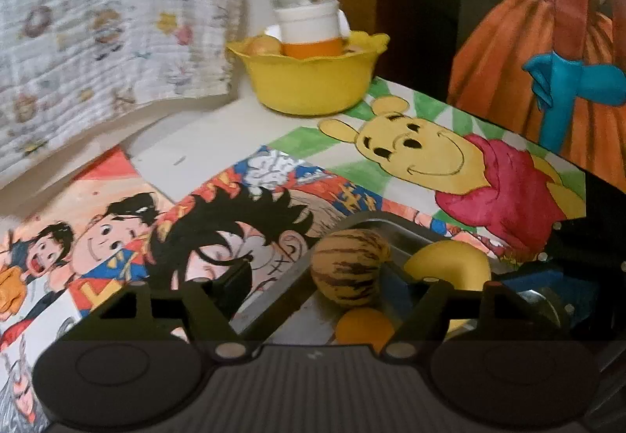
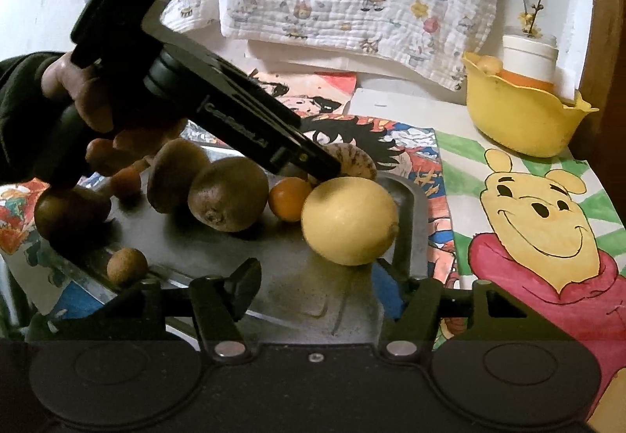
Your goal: Organize fruits
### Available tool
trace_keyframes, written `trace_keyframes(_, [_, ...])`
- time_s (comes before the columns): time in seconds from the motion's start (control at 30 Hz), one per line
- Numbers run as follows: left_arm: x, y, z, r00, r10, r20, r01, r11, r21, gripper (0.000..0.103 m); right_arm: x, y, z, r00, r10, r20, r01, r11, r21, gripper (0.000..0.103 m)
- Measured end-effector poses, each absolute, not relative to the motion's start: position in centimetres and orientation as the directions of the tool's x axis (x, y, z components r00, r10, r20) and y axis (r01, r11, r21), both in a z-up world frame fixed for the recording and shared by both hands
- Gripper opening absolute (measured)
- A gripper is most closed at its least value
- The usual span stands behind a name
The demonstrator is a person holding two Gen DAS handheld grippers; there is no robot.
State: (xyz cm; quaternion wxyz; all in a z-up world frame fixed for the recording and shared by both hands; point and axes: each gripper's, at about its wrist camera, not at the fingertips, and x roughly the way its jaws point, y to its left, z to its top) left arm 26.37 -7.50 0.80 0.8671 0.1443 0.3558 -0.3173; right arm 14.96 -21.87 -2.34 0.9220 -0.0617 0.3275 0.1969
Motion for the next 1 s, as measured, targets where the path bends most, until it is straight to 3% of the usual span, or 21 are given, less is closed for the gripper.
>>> trace_keyframes(0.33, [23.4, -4.8, 2.9, 0.664, -0.368, -0.651, 0.51, 0.86, 0.033, 0.099, 14.5, -22.0, -2.3, 0.743, 0.32, -0.587, -0.357, 0.932, 0.057, 0.077])
trace_keyframes(1.0, [15.3, -0.2, 4.6, 0.798, -0.188, -0.573, 0.236, 0.972, 0.01, 0.102, 11.7, -21.3, -1.6, 0.796, 0.352, -0.493, -0.332, 0.934, 0.13, 0.093])
